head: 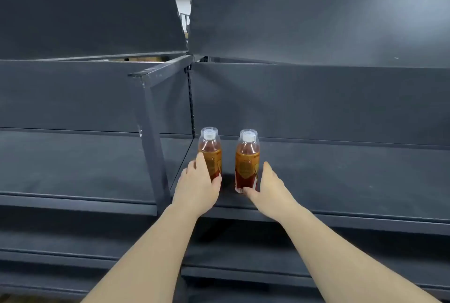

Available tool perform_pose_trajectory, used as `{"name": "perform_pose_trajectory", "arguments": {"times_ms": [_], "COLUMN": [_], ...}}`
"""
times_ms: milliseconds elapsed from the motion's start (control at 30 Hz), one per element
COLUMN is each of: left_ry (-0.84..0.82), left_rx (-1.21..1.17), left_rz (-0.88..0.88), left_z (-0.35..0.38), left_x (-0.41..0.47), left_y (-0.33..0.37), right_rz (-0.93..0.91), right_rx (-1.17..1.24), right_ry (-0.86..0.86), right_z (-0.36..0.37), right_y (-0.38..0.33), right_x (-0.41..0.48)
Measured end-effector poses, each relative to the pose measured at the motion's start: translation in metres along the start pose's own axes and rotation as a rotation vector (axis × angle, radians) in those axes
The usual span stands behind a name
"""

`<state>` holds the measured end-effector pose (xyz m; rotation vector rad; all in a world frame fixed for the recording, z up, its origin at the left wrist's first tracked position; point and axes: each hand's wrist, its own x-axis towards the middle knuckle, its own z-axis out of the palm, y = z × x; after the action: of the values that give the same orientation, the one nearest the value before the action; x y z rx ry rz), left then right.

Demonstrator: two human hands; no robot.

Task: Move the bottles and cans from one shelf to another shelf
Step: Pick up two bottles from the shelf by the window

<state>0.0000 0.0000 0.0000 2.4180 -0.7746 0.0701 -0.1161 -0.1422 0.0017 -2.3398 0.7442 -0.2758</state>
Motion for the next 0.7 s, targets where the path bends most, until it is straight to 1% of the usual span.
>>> {"name": "perform_pose_trajectory", "arguments": {"times_ms": [67,167,333,433,567,700], "left_ry": [-0.014,-0.056,-0.047,-0.022,-0.009,-0.023], "left_rx": [-0.108,-0.198,-0.356,-0.433,-0.461,-0.435], "left_rz": [-0.086,-0.173,-0.188,-0.215,-0.227,-0.223], "left_z": [0.004,0.007,0.018,0.025,0.027,0.03], "left_x": [0.015,0.033,0.051,0.06,0.067,0.07], "left_y": [-0.004,-0.005,-0.009,-0.011,-0.013,-0.014], "right_rz": [0.053,0.094,0.145,0.153,0.164,0.184], "right_rx": [0.102,0.243,0.434,0.483,0.517,0.544], "right_ry": [0.038,0.079,0.185,0.244,0.333,0.331], "right_z": [0.005,0.015,0.028,0.037,0.046,0.051], "right_y": [-0.003,-0.004,-0.013,-0.015,-0.015,-0.014], "right_x": [0.014,0.036,0.059,0.068,0.075,0.076]}}
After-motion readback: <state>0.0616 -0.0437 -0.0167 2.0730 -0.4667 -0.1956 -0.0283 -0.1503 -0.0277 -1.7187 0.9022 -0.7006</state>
